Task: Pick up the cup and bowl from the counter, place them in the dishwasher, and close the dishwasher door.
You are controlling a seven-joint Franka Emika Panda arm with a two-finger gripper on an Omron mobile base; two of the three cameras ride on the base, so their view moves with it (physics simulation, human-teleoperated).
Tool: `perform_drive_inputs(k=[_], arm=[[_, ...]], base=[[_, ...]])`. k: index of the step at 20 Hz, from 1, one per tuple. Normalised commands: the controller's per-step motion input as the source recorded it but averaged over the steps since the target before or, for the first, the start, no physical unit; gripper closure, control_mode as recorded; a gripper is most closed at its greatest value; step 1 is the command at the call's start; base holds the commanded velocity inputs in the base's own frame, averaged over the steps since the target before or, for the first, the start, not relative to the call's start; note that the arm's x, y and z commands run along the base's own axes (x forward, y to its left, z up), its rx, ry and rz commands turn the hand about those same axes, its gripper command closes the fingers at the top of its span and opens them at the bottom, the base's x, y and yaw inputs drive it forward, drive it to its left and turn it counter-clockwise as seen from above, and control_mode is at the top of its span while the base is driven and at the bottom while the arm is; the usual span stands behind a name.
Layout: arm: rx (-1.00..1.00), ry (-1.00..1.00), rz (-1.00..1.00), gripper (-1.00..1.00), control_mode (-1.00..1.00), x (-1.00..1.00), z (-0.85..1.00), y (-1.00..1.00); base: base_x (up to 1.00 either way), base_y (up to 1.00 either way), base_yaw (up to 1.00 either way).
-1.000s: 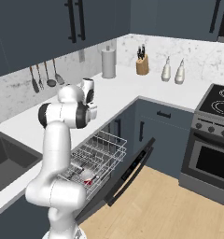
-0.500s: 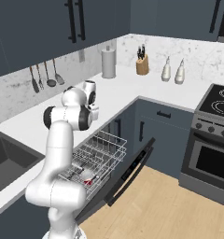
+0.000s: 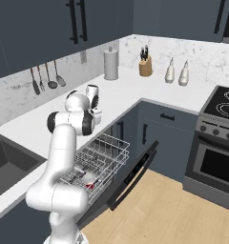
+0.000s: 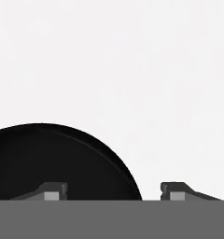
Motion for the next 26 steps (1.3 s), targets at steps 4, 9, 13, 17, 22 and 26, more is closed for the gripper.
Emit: perform_drive_inputs(k=[4,9,13,17,22,26], arm=[[0.0,-0.01,0.0,1.0,-1.0,0.05,-0.03,0.0],[0.0,0.0,0.0,1.0,-1.0,-0.05,0.0,-0.24],[0.02,-0.01,0.0,1.0,-1.0,-0.4,0.0,-0.98],[0.05,-0.04,0.09,1.0,-1.0,-0.65,0.0,-1.0],[0.01,-0.2,0.22,1.0,-1.0,-0.8,-0.07,-1.0],[0.0,-0.23,0.31,1.0,-1.0,-0.7,-0.17,-1.0]], base=[[0.0,0.0,0.0],[0.0,0.0,0.0],[0.0,0.0,0.0],[0.0,0.0,0.0],[0.0,0.0,0.0],[0.0,0.0,0.0]])
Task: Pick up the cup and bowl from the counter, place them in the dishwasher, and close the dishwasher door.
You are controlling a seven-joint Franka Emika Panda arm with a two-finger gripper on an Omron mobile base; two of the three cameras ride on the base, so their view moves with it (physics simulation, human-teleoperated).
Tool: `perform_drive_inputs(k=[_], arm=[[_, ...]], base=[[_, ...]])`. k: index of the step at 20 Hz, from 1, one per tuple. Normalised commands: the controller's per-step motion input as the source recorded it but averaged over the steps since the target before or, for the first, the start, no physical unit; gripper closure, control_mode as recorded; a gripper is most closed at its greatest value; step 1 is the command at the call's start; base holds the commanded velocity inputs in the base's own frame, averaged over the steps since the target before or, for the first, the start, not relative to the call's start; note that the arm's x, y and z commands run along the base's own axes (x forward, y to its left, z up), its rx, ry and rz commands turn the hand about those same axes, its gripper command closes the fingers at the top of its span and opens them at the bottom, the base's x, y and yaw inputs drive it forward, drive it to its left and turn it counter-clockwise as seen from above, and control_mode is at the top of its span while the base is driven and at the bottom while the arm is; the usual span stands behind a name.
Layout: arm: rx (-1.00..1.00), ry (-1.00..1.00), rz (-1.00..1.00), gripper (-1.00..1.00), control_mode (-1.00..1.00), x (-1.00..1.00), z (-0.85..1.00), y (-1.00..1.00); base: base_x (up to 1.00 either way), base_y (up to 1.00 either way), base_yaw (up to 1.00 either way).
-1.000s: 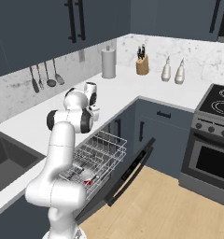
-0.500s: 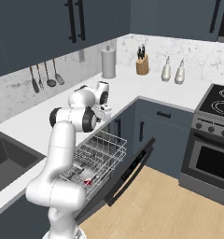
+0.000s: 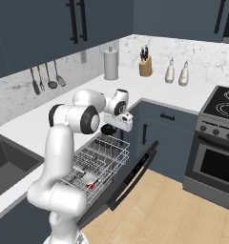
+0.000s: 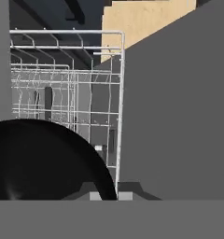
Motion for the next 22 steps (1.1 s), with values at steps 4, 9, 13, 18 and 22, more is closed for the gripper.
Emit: perform_drive_inputs(k=[4,9,13,18,22], arm=[[0.08,-0.34,0.38,1.0,-1.0,-0.55,-0.34,-0.85],[0.22,-0.4,0.29,1.0,-1.0,-0.07,-0.62,-0.32],[0.33,-0.31,0.19,1.0,-1.0,0.07,-0.32,-0.03],[0.06,-0.06,0.16,1.0,-1.0,0.41,-0.25,0.0],[0.0,0.06,0.05,1.0,-1.0,0.63,-0.07,0.28]], base=[[0.0,0.0,0.0],[0.0,0.0,0.0],[0.0,0.0,0.0],[0.0,0.0,0.0],[0.0,0.0,0.0]])
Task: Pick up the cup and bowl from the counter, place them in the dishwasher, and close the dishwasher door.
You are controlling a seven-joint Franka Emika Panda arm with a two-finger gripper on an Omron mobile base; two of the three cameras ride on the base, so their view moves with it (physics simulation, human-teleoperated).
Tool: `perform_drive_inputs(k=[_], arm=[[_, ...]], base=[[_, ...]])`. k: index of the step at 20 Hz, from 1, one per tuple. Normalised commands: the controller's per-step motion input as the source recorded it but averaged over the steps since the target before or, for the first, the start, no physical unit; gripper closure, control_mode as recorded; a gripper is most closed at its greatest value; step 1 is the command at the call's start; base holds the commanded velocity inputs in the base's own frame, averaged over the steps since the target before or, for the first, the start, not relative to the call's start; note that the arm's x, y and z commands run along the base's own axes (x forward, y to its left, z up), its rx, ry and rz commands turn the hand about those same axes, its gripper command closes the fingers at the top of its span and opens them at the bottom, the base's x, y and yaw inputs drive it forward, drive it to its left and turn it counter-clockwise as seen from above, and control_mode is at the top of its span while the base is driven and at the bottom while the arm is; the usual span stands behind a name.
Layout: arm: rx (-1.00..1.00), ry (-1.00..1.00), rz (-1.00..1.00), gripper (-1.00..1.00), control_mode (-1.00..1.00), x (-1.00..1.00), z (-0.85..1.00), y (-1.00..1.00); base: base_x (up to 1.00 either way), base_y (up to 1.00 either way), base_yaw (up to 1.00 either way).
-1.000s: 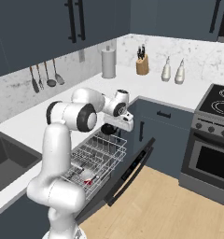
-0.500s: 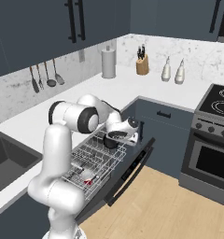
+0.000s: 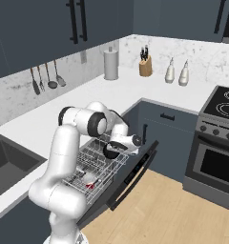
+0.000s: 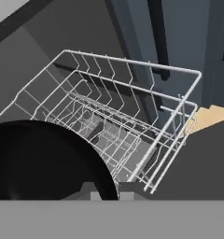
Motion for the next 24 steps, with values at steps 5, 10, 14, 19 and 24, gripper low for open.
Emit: perform_drive_inputs(k=[5,10,14,19,24], arm=[[0.0,0.08,0.02,1.0,-1.0,0.43,-0.13,0.27],[0.0,-0.01,0.1,1.0,-1.0,0.2,-0.54,0.04],[0.0,-0.02,0.1,1.0,-1.0,0.09,-0.63,0.11],[0.0,0.0,0.09,1.0,-1.0,0.03,-0.44,0.07],[0.0,-0.01,0.0,1.0,-1.0,0.0,0.01,0.35]], base=[[0.0,0.0,0.0],[0.0,0.0,0.0],[0.0,0.0,0.0],[0.0,0.0,0.0],[0.0,0.0,0.0]])
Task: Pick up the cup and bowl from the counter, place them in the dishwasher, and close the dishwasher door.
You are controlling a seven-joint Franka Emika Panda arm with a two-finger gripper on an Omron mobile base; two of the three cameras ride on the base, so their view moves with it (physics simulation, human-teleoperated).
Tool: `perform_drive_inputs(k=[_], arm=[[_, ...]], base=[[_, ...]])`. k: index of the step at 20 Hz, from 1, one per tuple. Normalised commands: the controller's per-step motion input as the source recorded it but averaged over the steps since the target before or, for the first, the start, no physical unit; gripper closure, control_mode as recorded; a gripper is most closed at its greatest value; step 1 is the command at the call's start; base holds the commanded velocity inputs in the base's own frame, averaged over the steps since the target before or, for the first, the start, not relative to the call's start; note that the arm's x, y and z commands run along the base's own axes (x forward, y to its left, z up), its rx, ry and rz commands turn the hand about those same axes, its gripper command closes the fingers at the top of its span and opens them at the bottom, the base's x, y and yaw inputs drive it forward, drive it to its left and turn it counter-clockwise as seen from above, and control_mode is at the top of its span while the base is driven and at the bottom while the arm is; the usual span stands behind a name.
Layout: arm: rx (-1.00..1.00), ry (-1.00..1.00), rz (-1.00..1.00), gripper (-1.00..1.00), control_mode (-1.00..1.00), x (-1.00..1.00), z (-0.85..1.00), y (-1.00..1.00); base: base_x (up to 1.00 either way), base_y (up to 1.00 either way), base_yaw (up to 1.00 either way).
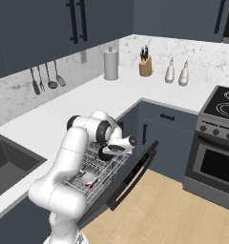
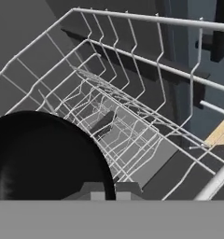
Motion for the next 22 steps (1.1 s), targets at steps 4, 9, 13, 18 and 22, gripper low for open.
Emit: perform_drive_inputs(k=[4,9,13,18,22], arm=[[0.0,0.0,0.0,1.0,-1.0,0.0,0.1,0.51],[0.0,0.09,0.0,1.0,-1.0,0.39,-0.86,0.22],[0.0,0.04,0.02,1.0,-1.0,0.13,-1.0,-0.13],[0.0,0.01,0.02,-1.0,-1.0,0.0,-0.92,0.03],[0.0,-0.05,0.0,-1.0,-1.0,0.0,-0.71,0.26]], base=[[0.0,0.0,0.0],[0.0,0.0,0.0],[0.0,0.0,0.0],[0.0,0.0,0.0],[0.0,0.0,0.0]])
